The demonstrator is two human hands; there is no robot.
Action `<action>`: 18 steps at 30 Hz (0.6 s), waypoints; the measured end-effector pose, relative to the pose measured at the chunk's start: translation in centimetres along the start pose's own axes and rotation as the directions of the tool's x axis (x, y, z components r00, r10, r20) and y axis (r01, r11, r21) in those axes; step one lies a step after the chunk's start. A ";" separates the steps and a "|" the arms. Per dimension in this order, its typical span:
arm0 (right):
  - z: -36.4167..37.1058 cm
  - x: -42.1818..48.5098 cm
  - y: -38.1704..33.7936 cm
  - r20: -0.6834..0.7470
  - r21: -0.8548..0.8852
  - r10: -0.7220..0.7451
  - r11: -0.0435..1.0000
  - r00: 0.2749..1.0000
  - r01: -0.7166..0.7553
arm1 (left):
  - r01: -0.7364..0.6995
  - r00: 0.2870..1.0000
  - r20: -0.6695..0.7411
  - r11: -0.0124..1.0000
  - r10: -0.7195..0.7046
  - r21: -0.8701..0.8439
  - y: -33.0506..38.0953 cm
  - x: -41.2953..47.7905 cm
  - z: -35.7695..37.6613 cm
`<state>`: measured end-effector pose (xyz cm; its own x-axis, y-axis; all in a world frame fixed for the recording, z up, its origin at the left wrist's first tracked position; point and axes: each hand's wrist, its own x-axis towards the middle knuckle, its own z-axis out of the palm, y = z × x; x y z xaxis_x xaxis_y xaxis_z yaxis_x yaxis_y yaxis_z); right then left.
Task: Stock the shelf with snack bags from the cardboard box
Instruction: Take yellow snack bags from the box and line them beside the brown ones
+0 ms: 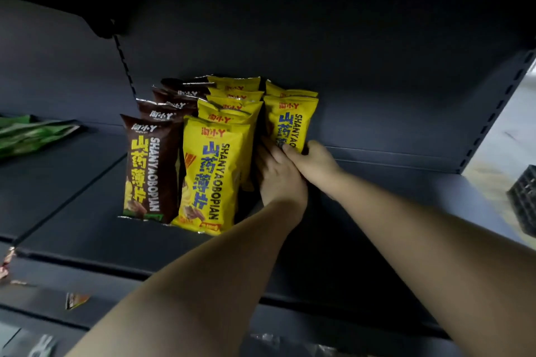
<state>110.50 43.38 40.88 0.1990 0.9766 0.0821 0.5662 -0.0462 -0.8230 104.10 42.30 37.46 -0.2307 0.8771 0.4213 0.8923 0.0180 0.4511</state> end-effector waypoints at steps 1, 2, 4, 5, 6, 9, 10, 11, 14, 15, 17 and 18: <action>-0.2 -0.4 -0.2 0.012 -0.021 0.007 1.000 1.000 -0.007 | 0.007 1.000 0.001 1.000 -0.007 -0.017 0.0 -0.7 -0.4; -0.5 -0.8 -0.4 0.021 -0.045 0.013 0.999 1.000 -0.012 | -0.005 1.000 0.027 0.999 0.006 -0.047 0.1 -1.3 -0.9; -1.1 -2.1 -0.3 0.021 -0.100 0.022 0.995 1.000 -0.020 | -0.042 0.996 0.075 0.996 0.048 -0.072 0.2 -2.6 -2.2; -1.5 -2.9 -0.3 0.018 -0.118 0.021 0.993 1.000 -0.019 | -0.073 0.995 0.064 0.995 0.078 -0.073 0.3 -3.2 -3.1; -2.0 -3.8 -0.2 0.021 -0.129 0.012 0.992 1.000 -0.009 | -0.104 0.993 0.053 0.992 0.108 -0.066 0.3 -3.7 -3.8; -3.7 -7.1 0.0 0.025 -0.134 -0.027 0.991 0.999 0.030 | -0.174 0.980 0.099 0.985 0.175 -0.020 0.3 -5.7 -6.3; -4.3 -8.0 0.0 0.014 -0.134 -0.043 0.990 0.999 0.044 | -0.194 0.974 0.118 0.981 0.193 -0.008 0.3 -6.5 -7.1; -4.8 -8.9 0.0 0.004 -0.131 -0.056 0.990 0.998 0.056 | -0.210 0.969 0.135 0.978 0.207 0.002 0.3 -7.2 -7.8; -6.2 -11.8 0.2 0.005 -0.094 -0.078 0.992 0.997 0.079 | -0.237 0.961 0.146 0.971 0.233 0.013 0.1 -10.2 -9.9; -6.7 -12.8 0.3 0.015 -0.089 -0.080 0.993 0.997 0.081 | -0.242 0.961 0.133 0.970 0.241 -0.007 0.0 -11.3 -10.4; -7.7 -15.1 0.8 0.055 -0.074 -0.105 0.991 0.993 0.108 | -0.252 0.963 0.073 0.964 0.258 -0.089 0.0 -13.9 -11.4; -8.2 -16.3 0.9 0.073 -0.062 -0.124 0.990 0.990 0.129 | -0.274 0.960 0.029 0.952 0.280 -0.137 0.1 -15.1 -11.8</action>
<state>114.32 25.75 43.38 0.0683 0.9875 0.1424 0.6356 0.0670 -0.7691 103.11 23.40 40.40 0.0397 0.8604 0.5081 0.8597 -0.2887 0.4215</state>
